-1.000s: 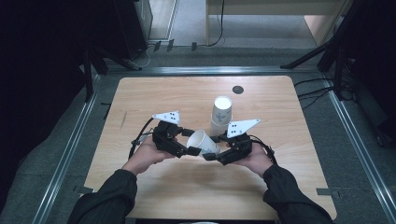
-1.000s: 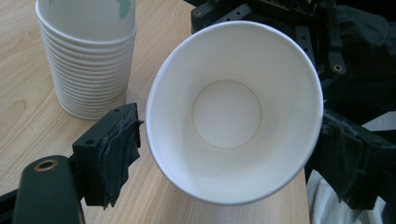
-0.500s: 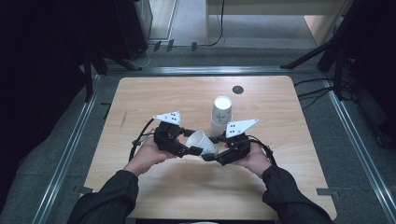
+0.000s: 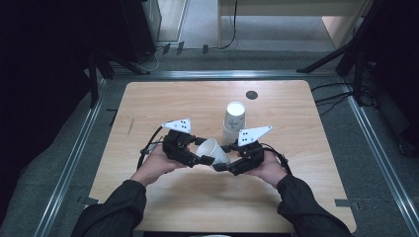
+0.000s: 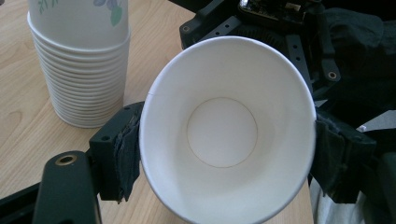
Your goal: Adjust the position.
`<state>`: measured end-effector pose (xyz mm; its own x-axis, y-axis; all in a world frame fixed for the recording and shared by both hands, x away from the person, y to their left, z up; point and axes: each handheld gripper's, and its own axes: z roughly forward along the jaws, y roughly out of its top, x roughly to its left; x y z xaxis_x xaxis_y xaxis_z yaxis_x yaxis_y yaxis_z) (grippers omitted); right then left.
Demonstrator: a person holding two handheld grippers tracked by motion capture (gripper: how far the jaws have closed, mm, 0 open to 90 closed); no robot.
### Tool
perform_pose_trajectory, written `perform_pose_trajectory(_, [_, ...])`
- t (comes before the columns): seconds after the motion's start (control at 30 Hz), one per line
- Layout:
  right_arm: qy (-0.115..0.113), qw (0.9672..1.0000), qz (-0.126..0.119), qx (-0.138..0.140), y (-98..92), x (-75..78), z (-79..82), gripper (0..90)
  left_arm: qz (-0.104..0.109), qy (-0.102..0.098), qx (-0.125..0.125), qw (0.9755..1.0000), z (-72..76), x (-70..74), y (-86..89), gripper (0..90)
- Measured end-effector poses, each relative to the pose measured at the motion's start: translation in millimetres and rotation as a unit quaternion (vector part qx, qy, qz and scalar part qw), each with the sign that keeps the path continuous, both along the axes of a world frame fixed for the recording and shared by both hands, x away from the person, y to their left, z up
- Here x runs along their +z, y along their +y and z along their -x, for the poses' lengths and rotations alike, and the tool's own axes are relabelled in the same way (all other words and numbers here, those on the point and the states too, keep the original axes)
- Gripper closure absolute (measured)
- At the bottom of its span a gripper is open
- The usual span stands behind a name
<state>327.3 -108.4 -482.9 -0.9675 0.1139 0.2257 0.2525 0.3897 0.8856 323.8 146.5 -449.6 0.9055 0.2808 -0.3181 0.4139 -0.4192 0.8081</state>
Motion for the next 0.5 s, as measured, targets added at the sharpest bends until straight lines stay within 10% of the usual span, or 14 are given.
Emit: perform_pose_trajectory(0.5, [0.003,1.0,-0.001,-0.005,0.7,0.7,-0.1,33.3,0.003,-0.004,0.005,1.0,0.3,1.3,0.4,22.4])
